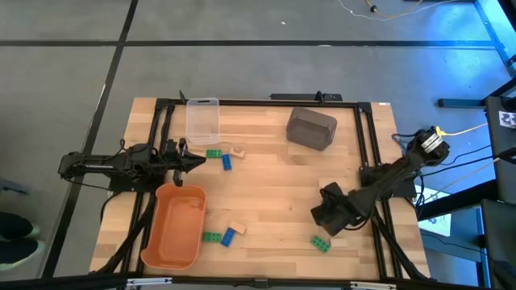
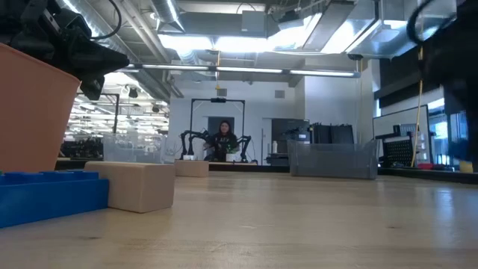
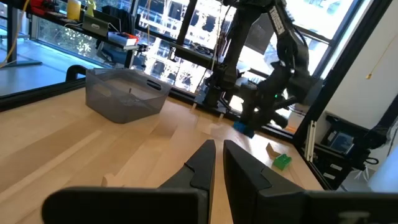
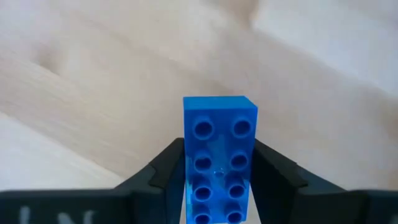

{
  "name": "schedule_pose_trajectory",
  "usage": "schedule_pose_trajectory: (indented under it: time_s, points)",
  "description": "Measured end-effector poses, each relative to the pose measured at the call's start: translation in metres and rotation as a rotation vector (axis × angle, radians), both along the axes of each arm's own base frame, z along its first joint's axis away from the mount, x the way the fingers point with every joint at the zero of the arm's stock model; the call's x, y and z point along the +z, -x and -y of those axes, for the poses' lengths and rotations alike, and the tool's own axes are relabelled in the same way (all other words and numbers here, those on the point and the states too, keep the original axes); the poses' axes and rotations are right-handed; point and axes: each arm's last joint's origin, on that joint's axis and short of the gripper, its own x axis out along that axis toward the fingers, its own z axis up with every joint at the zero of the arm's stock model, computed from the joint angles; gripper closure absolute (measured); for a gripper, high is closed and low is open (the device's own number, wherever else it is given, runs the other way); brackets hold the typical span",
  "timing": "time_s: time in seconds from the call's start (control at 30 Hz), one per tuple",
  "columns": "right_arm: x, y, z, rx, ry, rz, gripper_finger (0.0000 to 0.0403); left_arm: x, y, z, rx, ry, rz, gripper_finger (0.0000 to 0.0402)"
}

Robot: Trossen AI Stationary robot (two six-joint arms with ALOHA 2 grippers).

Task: Sort & place blocks by color
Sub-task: Put the right blue game piece into the black bin

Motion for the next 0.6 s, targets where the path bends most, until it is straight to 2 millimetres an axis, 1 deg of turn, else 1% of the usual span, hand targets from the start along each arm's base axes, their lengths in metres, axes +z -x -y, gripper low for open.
schedule_pose_trajectory:
  time_s: [0.2, 0.33, 0.43, 0.5, 0.6]
  points:
    - [0.037, 0.004, 0.004, 0.047, 0.142, 0.370, 0.0263, 0.000, 0.000, 0.000, 0.000, 0.000, 0.000, 0.0376]
    - [0.054, -0.002, 0.006, 0.112, 0.204, 0.524, 0.0263, 0.000, 0.000, 0.000, 0.000, 0.000, 0.000, 0.0376]
    - [0.062, -0.016, 0.009, 0.204, 0.186, 0.567, 0.0263, 0.000, 0.000, 0.000, 0.000, 0.000, 0.000, 0.0376]
    - [0.065, -0.030, 0.012, 0.289, 0.145, 0.602, 0.0263, 0.000, 0.000, 0.000, 0.000, 0.000, 0.000, 0.0376]
    - [0.061, -0.053, 0.023, 0.441, 0.073, 0.696, 0.0263, 0.000, 0.000, 0.000, 0.000, 0.000, 0.000, 0.0376]
